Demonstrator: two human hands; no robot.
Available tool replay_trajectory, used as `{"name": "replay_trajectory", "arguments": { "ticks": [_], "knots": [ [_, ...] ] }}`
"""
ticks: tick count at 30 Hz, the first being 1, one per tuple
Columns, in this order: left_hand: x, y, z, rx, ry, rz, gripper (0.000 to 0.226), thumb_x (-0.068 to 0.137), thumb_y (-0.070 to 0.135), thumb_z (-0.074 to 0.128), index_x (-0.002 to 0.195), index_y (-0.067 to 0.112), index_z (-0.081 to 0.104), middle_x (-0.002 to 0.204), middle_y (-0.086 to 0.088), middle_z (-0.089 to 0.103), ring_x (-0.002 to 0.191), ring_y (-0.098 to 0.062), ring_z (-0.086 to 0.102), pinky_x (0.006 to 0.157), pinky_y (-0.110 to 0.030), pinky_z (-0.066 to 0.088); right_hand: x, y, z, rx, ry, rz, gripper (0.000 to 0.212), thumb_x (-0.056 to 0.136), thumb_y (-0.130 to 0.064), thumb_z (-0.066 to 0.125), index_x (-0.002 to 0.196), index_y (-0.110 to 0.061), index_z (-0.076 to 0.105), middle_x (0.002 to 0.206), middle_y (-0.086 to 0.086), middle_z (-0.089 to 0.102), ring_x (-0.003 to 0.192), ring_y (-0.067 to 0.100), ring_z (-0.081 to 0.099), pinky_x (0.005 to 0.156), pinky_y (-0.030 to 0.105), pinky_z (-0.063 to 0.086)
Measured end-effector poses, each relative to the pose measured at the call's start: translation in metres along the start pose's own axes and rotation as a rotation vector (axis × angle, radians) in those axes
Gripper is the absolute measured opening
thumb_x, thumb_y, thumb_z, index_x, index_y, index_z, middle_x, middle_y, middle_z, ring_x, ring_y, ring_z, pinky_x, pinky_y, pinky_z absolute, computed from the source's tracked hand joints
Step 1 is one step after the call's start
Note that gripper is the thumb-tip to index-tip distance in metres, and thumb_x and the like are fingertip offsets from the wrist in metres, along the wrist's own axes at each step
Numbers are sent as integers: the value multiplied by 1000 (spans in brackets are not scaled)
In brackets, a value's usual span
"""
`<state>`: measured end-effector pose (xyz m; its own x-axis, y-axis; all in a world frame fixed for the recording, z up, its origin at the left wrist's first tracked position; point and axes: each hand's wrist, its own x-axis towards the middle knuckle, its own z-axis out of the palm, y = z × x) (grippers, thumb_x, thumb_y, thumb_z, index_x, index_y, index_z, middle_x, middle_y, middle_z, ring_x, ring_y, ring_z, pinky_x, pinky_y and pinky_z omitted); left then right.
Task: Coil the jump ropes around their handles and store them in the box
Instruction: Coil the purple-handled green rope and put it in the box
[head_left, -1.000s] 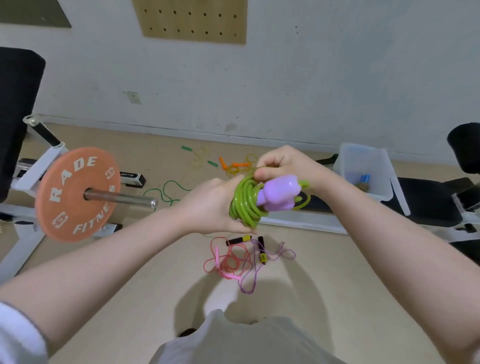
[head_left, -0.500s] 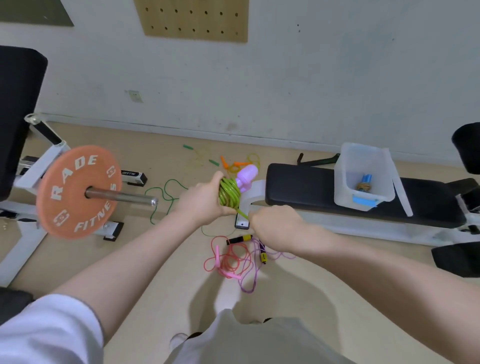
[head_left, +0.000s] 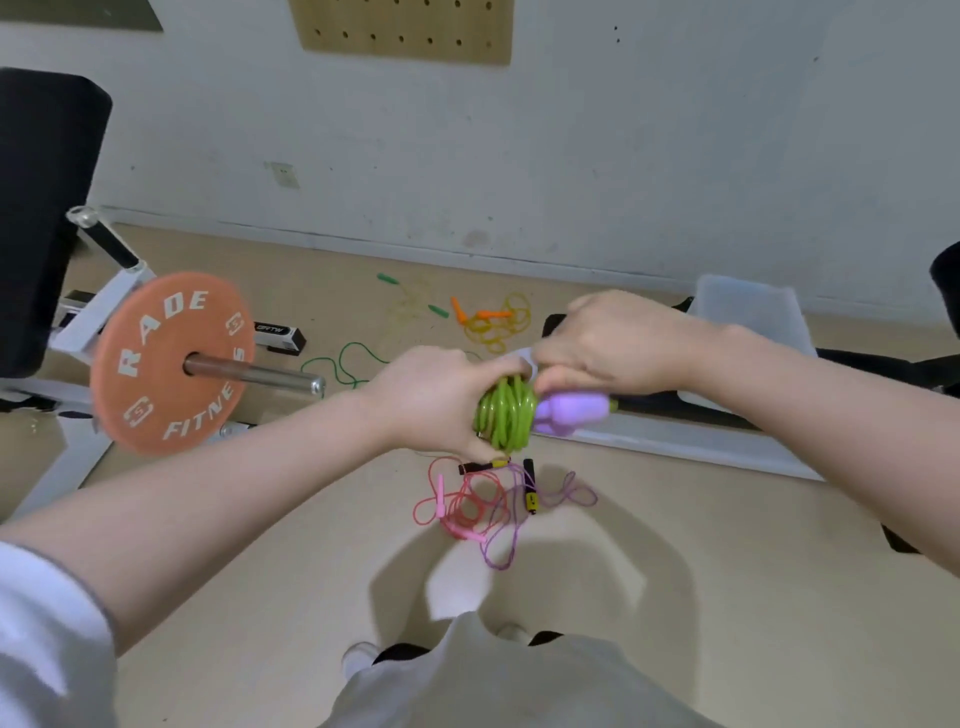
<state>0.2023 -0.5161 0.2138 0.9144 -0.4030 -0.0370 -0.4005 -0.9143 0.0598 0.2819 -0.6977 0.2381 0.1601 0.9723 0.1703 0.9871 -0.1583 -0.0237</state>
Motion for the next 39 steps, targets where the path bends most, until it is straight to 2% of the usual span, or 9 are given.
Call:
{"name": "replay_trajectory", "arguments": {
  "ticks": [7, 13, 17, 21, 23, 25, 28, 32, 39],
  "knots": [
    [-20, 21, -2, -1184, 105, 23, 65, 50, 40, 77, 108, 30, 50, 97, 20, 62, 90, 0, 59, 83, -23, 48, -8, -25, 9, 1209, 155, 448, 39, 68, 7, 38, 53, -28, 47, 51, -17, 46, 50, -5, 40, 50, 6, 32],
    [-15, 40, 38, -1772, 59, -189, 45, 54, 25, 69, 85, 10, 41, 45, 8, 46, 38, -2, 36, 38, -12, 29, 0, -45, 52, 1497, 477, 937, 15, 71, -14, 52, 61, -22, 58, 59, -4, 56, 58, 12, 50, 54, 21, 40],
    [-14, 30, 53, -1756, 105, -338, 53, 74, 24, 67, 112, 3, 36, 51, -2, 54, 38, -12, 44, 41, -19, 37, 10, -57, 70, 1512, 461, 1393, 24, 81, -18, 49, 60, -21, 39, 41, -4, 30, 36, 9, 23, 43, 17, 18],
    [-11, 7, 50, -1355, 105, -299, 50, 83, 40, 52, 129, 39, 32, 82, -4, 66, 63, -20, 62, 69, -32, 51, 24, -69, 82, 1506, 530, 1669, 28, 89, -11, 36, 62, -20, 35, 38, -4, 27, 29, 7, 18, 37, 10, 14],
    [-9, -2, 46, -1120, 111, -193, 52, 86, 39, 36, 137, 39, 29, 123, 1, 57, 98, -14, 58, 91, -24, 43, 33, -69, 80, 1471, 549, 1743, 26, 86, -7, 33, 63, -18, 36, 44, 1, 29, 32, 10, 21, 38, 12, 15],
    [-8, -6, 41, -1067, 94, -206, 53, 84, 32, 27, 137, 34, 34, 135, -4, 46, 103, -13, 53, 83, -5, 37, 42, -68, 78, 1407, 551, 1786, 27, 84, -3, 28, 62, -16, 36, 49, 3, 30, 38, 13, 22, 37, 14, 15],
    [-14, -5, 36, -1079, 28, -311, 49, 82, 52, 32, 128, 37, 35, 123, -3, 49, 77, 1, 53, 57, -2, 34, 55, -73, 76, 1392, 556, 1791, 29, 85, -2, 26, 62, -15, 37, 50, 3, 30, 37, 13, 22, 34, 14, 15],
    [-19, -23, 34, -1147, 128, -323, 56, 67, 48, 72, 112, 24, 49, 108, 9, 47, 83, 27, 44, 69, 4, 33, 74, -86, 73, 1389, 557, 1654, 32, 95, -11, 27, 67, -15, 41, 52, 2, 30, 32, 10, 23, 36, 14, 16],
    [-30, -75, 27, -1703, -99, -245, 38, 61, 9, 60, 99, 3, 55, 79, -10, 63, 66, -18, 60, 61, -20, 48, 91, -94, 39, 1350, 150, 1367, 40, 101, -29, 21, 77, -14, 50, 39, 1, 55, 38, 16, 60, 39, 17, 30]
  ]
}}
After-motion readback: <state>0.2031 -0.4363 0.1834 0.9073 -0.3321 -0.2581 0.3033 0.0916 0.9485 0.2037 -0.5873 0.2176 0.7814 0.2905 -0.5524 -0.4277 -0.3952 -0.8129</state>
